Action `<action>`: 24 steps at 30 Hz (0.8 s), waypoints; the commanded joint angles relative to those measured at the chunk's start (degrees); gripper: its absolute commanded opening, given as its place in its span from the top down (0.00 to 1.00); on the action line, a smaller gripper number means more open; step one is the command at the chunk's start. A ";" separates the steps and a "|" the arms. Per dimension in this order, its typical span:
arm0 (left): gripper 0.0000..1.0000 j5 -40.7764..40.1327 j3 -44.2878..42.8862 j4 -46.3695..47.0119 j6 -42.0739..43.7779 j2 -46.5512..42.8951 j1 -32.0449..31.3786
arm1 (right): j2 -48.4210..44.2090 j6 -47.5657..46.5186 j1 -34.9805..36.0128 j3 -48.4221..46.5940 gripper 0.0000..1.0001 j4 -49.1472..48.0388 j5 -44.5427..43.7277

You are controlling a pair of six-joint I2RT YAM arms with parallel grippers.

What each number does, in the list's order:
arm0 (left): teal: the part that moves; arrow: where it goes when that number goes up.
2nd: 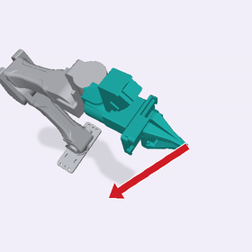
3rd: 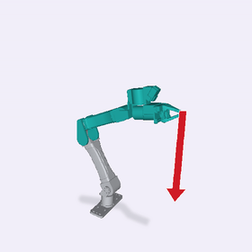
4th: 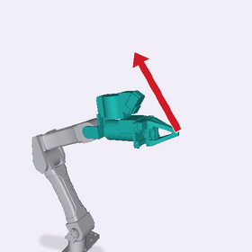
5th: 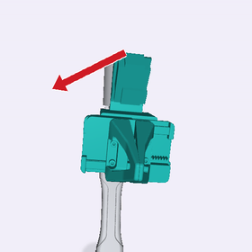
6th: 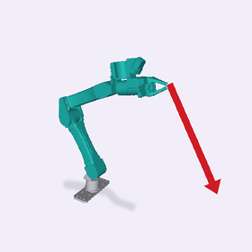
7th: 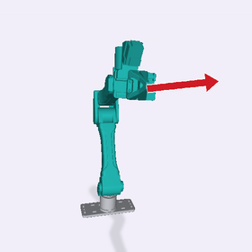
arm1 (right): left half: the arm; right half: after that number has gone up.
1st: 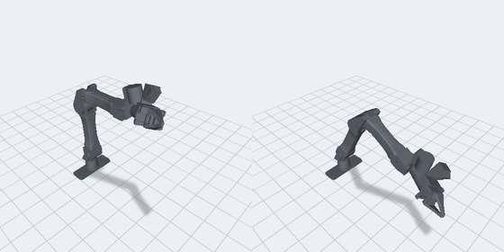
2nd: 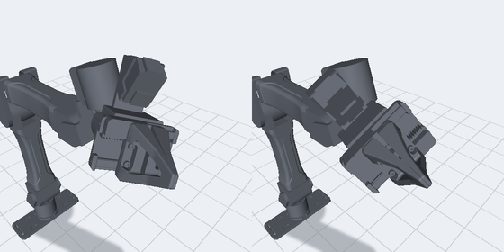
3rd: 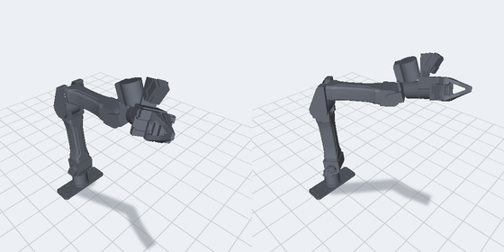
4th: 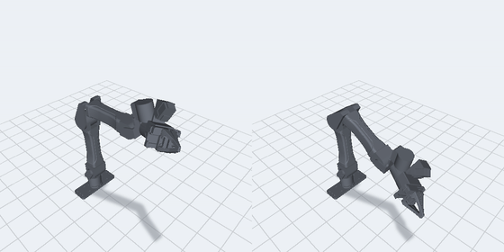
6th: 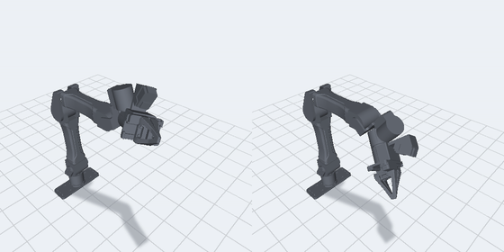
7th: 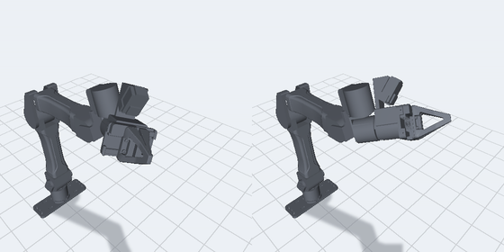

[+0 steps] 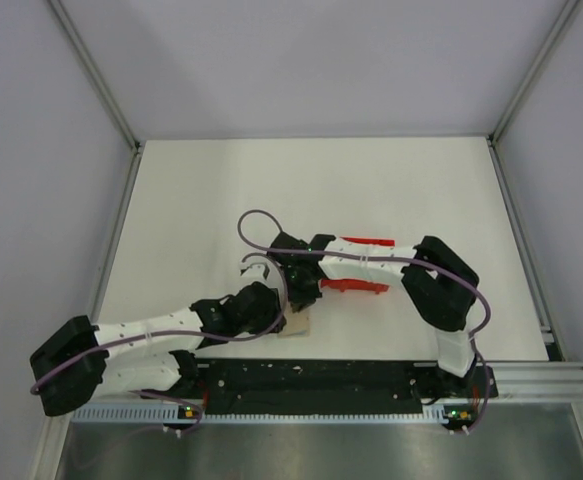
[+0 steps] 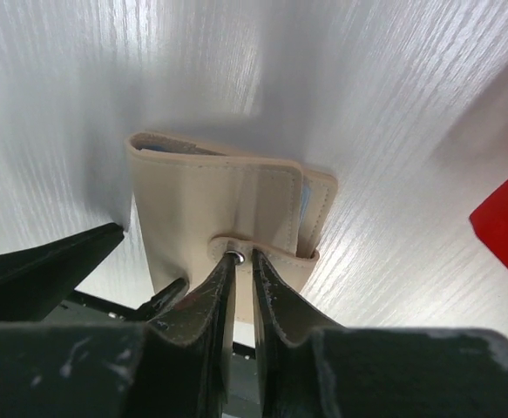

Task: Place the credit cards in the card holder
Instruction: Reset both arms

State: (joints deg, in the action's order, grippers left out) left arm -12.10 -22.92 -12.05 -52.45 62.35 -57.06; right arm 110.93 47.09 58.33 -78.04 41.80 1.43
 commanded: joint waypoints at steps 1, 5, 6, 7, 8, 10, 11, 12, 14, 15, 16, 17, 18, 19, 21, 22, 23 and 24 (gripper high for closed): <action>0.43 -2.49 0.60 -6.48 0.33 -0.82 -0.16 | -3.58 -4.02 -0.32 2.89 0.87 -3.46 -12.43; 0.19 -5.91 -2.65 -10.26 0.77 -3.80 -0.16 | -14.14 -6.04 -0.32 3.94 0.82 -8.22 -13.99; 0.13 -6.79 -3.44 -11.14 0.77 -4.68 -0.16 | -16.34 -6.48 -0.32 4.82 0.79 -9.45 -14.61; 0.07 -8.10 -4.23 -11.93 0.94 -5.73 -0.07 | -18.54 -6.83 -0.58 6.31 0.75 -10.24 -15.05; 0.02 -8.99 -4.94 -12.81 0.94 -6.62 0.02 | -20.30 -6.66 -0.93 7.80 0.67 -10.34 -15.58; 0.02 -10.48 -7.22 -14.83 1.20 -7.50 0.19 | -24.43 -5.87 -2.33 11.66 0.53 -10.60 -16.46; 0.02 -10.84 -7.93 -15.80 1.29 -7.68 0.45 | -26.45 -5.17 -2.86 14.03 0.48 -10.69 -17.24; 0.02 -11.02 -9.06 -16.50 1.64 -7.77 0.72 | -28.82 -4.73 -3.48 16.23 0.39 -10.86 -18.30; 0.02 -11.02 -10.65 -17.04 2.43 -7.68 1.16 | -33.39 -4.20 -4.79 20.72 0.30 -11.13 -20.14; 0.02 -11.28 -11.61 -17.30 2.78 -7.59 1.42 | -35.50 -4.03 -5.84 23.00 0.28 -11.21 -20.76; 0.02 -11.98 -12.32 -17.91 2.70 -7.59 1.51 | -38.22 -4.11 -6.29 25.20 0.26 -11.39 -21.55; 0.02 -12.85 -12.85 -18.26 2.70 -7.77 1.60 | -40.95 -4.20 -6.82 26.87 0.23 -11.39 -22.52; 0.02 -13.91 -13.55 -18.44 2.70 -8.03 1.69 | -43.24 -4.64 -7.26 28.54 0.21 -11.48 -23.13; 0.02 -14.70 -13.64 -18.62 2.70 -8.47 1.77 | -45.78 -5.25 -7.61 29.78 0.20 -11.48 -24.18; 0.02 -15.06 -14.08 -18.01 3.66 -9.26 2.30 | -50.71 -6.48 -8.14 32.41 0.16 -11.48 -26.12; 0.02 -15.23 -14.35 -17.66 4.19 -9.35 2.56 | -53.43 -6.75 -8.14 33.47 0.15 -11.48 -27.61; 0.02 -15.76 -14.70 -17.74 4.37 -9.17 2.74 | -55.54 -6.92 -8.14 34.70 0.14 -11.57 -28.75; 0.02 -16.55 -15.31 -18.26 4.46 -9.09 2.74 | -58.00 -7.01 -8.14 35.67 0.13 -11.74 -30.24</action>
State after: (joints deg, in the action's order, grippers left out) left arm -24.80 -35.07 -29.06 -49.84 54.13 -54.94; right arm 61.43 41.65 50.68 -44.53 31.90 -21.67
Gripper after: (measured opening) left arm 0.982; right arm 0.854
